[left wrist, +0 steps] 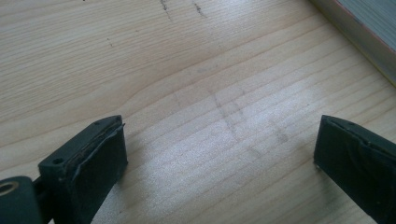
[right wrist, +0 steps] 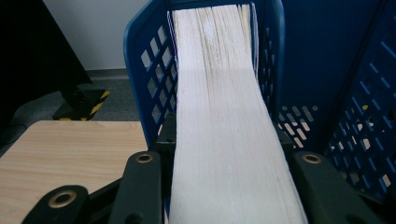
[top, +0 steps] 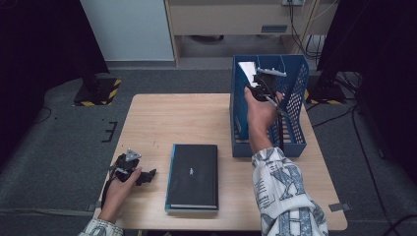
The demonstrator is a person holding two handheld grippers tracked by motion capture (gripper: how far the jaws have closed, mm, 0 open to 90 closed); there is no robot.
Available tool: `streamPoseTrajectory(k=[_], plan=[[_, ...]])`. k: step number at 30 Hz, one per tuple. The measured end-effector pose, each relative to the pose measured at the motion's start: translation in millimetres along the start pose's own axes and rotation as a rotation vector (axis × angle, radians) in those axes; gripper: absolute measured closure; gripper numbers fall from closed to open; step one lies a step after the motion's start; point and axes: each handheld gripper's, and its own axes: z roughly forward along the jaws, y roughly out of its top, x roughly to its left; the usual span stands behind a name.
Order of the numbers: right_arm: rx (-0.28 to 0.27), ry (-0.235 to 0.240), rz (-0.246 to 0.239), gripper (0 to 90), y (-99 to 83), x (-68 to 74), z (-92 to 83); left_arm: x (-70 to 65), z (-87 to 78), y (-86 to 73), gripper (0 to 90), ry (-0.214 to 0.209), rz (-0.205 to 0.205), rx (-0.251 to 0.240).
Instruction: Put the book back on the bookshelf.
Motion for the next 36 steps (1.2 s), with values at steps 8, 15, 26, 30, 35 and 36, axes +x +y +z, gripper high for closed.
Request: streamPoseTrajectory(k=[8,15,26,30,35,36], plan=[[0.004,-0.025,-0.015,60.4,0.9,1.9,10.6,0.0,0.1,0.2,1.8,-0.001,-0.001,0.001],[0.012,-0.046,-0.036,60.4,-1.1,3.8,15.7,0.0,0.1,0.2,1.9,-0.001,-0.002,0.001],[0.011,-0.041,-0.034,60.3,-6.7,4.5,21.1,0.0,0.3,0.4,1.8,-0.001,-0.003,0.002],[0.009,-0.041,-0.045,60.1,-7.8,7.3,21.1,-0.2,0.2,0.4,1.8,-0.001,-0.003,0.002],[-0.003,-0.040,-0.043,58.5,-10.9,9.6,19.5,-0.4,0.2,0.4,1.7,0.000,-0.003,0.002],[-0.003,-0.040,-0.043,58.5,-10.9,9.6,19.5,-0.4,0.2,0.4,1.7,0.000,-0.003,0.002]])
